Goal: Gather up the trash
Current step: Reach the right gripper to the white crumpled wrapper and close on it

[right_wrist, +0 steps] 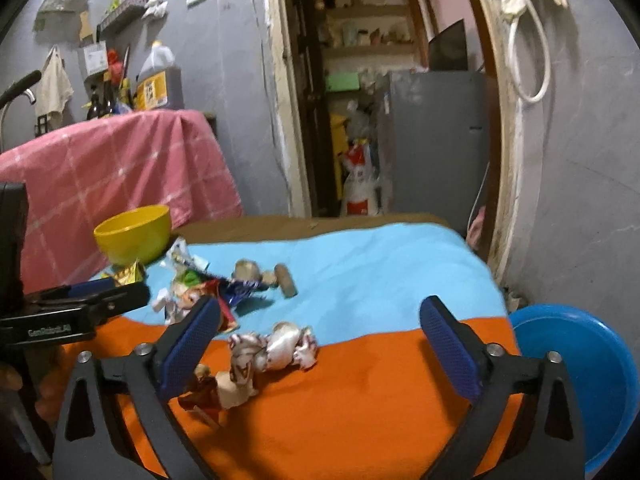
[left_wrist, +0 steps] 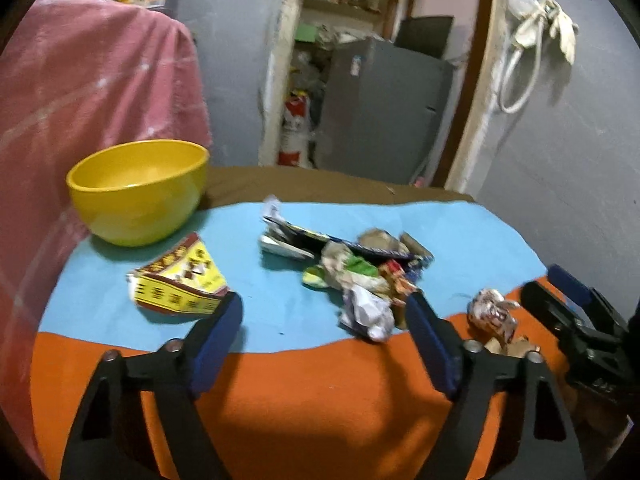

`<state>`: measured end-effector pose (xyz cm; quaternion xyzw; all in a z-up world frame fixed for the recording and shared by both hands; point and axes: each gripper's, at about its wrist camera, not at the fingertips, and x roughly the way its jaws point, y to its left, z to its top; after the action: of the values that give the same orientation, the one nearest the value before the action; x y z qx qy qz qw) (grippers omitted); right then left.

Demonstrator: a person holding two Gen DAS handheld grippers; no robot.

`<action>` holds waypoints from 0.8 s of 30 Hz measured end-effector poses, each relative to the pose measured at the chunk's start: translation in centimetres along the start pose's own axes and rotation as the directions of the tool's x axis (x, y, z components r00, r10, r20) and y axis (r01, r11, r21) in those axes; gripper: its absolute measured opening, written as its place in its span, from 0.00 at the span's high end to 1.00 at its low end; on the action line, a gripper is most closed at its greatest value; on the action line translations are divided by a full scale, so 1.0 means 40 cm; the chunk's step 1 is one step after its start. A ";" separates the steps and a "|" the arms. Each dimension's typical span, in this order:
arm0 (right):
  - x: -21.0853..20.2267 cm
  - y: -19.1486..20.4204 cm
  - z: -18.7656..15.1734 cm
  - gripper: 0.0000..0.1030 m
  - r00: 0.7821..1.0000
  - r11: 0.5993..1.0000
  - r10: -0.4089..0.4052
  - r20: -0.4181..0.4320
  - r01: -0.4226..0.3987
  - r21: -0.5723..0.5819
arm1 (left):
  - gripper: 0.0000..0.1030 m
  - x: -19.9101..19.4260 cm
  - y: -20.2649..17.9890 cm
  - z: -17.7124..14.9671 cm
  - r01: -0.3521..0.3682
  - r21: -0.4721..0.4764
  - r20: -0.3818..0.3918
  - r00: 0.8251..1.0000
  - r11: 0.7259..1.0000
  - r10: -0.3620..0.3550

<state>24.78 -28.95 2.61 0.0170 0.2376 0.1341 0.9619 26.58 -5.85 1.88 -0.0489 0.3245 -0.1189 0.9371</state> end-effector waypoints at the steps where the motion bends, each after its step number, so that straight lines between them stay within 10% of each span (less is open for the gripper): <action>1: 0.006 0.003 -0.003 0.12 1.000 1.000 0.003 -0.011 -0.003 -0.004 | 0.33 0.004 -0.003 0.002 0.010 0.006 -0.010 1.000 1.000 -0.010; 24: 0.086 0.016 -0.037 0.64 0.961 0.978 0.209 -0.181 -0.202 0.057 | 0.79 0.067 0.025 0.015 0.151 -0.075 -0.121 0.980 0.986 -0.159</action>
<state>26.87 -27.46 -0.21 0.0472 0.3259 0.2296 0.9159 29.18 -5.55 0.60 -0.0971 0.3821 -0.1838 0.9004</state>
